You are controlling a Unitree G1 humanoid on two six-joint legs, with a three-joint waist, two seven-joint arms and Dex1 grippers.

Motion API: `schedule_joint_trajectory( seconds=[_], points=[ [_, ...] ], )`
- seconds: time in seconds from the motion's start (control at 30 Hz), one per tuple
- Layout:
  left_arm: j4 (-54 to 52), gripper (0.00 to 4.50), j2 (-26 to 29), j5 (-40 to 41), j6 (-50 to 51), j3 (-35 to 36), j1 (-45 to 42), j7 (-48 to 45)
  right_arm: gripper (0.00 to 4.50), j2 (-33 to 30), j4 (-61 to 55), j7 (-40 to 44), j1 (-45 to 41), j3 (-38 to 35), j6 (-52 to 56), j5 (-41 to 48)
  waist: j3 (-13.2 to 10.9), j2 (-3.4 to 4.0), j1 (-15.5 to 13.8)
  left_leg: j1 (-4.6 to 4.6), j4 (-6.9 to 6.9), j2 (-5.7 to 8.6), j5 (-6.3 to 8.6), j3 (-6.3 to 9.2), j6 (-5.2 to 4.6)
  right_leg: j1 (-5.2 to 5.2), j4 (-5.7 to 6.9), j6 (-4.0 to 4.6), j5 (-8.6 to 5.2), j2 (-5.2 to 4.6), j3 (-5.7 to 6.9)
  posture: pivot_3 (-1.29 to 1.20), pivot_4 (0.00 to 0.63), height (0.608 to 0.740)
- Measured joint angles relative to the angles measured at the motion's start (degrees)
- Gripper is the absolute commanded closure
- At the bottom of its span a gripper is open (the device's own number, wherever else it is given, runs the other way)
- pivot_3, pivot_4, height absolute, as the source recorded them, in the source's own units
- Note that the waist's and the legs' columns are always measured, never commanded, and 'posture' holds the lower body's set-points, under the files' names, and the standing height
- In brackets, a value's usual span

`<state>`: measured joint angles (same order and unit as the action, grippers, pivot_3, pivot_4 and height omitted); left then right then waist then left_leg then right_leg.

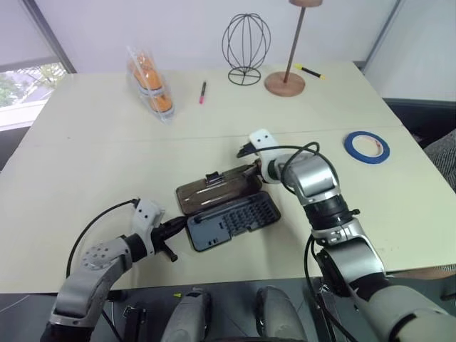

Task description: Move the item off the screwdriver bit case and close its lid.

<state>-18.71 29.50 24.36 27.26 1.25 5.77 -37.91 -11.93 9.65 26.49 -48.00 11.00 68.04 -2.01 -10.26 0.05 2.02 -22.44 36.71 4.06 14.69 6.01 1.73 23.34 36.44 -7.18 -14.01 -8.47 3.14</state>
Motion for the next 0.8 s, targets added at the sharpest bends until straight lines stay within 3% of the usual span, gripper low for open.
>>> schedule_joint_trajectory(
  seconds=[0.3, 0.57, 0.8],
  points=[
    [-0.02, 4.50, 0.48, -0.06, 0.99, 0.06, -0.96, -0.09, 4.45, 1.42, -7.90, -9.54, 2.17, 1.81, 8.19, -1.70, 0.00, 0.00, -0.36, 0.00, -0.11, 0.01, 0.00, 0.00, 0.00, 0.03, -0.06, 0.00, 0.00, -0.01, 0.00, 0.00, 0.150, 0.740],
    [-0.48, 4.50, 1.76, 0.27, 1.78, 0.32, -1.03, -0.07, 4.45, 3.00, -14.49, -15.42, 3.62, -1.03, 17.68, -1.79, 0.00, 0.00, -1.21, -0.01, -0.26, 0.00, 0.00, -0.01, 0.01, 0.08, -0.14, 0.00, 0.00, 0.00, 0.01, 0.00, 0.150, 0.740],
    [-0.37, 4.50, 6.07, 3.67, 5.22, 6.31, -6.97, -1.37, 4.45, 2.76, -19.47, -17.85, 4.84, -3.48, 23.66, -1.64, -0.02, -0.01, -1.17, -0.03, -0.39, 0.01, -0.02, -0.02, 0.02, 0.12, -0.21, 0.00, -0.01, 0.00, 0.02, 0.00, 0.150, 0.740]
  ],
)
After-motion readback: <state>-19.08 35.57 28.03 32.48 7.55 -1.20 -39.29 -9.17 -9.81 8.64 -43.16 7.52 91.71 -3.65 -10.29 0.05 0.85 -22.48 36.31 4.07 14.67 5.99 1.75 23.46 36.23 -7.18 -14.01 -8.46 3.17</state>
